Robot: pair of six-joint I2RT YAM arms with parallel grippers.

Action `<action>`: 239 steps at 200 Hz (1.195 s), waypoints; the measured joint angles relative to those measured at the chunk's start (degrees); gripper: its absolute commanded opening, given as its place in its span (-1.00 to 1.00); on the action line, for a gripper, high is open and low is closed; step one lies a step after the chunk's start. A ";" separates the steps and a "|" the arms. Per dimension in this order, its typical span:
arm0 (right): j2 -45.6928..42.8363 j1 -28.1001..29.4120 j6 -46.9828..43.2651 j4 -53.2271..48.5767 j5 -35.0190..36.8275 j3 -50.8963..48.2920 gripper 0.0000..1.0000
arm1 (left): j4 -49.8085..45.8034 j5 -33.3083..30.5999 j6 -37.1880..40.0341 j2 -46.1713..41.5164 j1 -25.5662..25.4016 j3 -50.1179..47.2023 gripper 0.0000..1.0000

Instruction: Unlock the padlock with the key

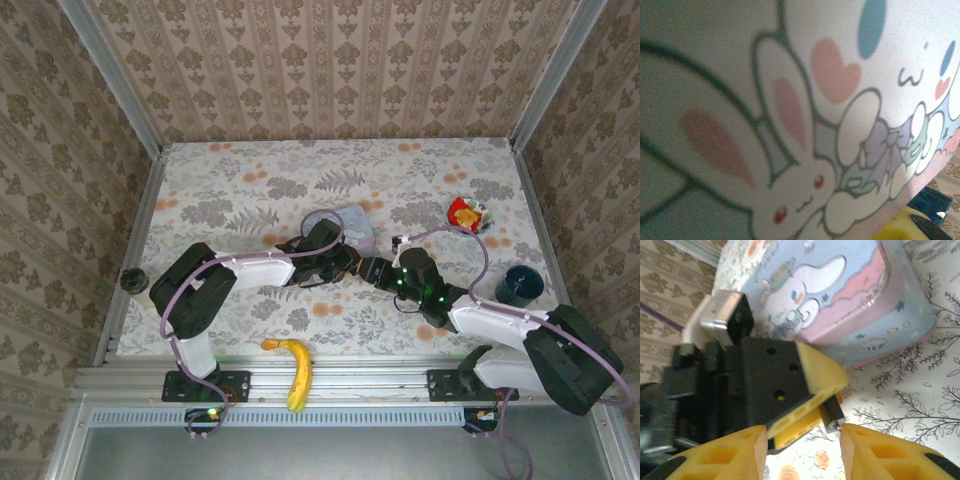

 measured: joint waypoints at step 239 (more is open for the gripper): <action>4.59 2.14 2.56 1.16 0.90 -3.02 -0.59 | 0.39 1.51 0.42 0.00 -0.15 0.07 -0.87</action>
